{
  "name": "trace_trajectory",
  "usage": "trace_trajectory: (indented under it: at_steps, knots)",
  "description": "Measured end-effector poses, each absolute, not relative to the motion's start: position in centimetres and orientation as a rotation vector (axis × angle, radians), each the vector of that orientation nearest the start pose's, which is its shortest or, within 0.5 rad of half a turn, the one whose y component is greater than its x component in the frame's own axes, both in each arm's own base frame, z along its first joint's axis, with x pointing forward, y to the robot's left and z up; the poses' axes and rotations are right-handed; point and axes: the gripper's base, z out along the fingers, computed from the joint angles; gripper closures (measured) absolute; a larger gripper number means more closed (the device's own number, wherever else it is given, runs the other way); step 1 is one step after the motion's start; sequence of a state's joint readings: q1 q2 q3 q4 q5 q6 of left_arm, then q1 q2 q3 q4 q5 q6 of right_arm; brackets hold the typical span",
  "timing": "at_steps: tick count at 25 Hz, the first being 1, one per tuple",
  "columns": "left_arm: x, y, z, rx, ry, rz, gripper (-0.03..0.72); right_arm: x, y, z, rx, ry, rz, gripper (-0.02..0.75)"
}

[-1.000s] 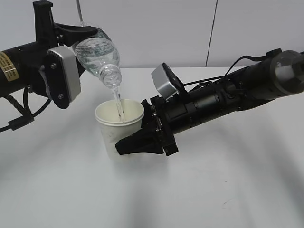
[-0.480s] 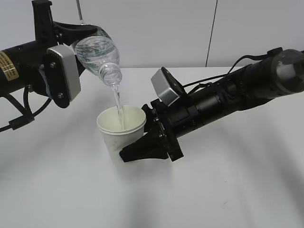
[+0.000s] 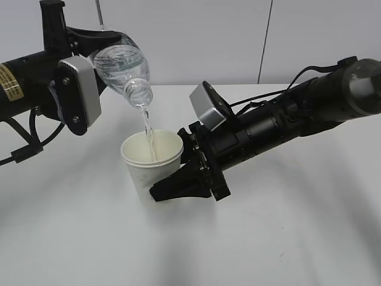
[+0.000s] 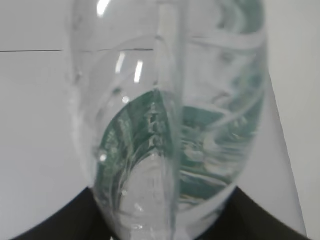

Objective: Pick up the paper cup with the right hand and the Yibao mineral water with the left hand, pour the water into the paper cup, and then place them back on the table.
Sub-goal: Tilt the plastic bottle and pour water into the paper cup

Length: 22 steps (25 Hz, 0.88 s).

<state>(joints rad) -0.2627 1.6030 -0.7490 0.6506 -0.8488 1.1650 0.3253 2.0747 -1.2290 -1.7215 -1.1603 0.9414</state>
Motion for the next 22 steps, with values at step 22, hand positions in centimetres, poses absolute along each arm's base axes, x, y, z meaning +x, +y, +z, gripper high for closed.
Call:
trace_trajectory:
  at_steps: [22]
  knots:
    - [30.27, -12.41, 24.32, 1.515, 0.633, 0.681, 0.357, 33.74, 20.05, 15.97, -1.582, 1.464, 1.096, 0.269]
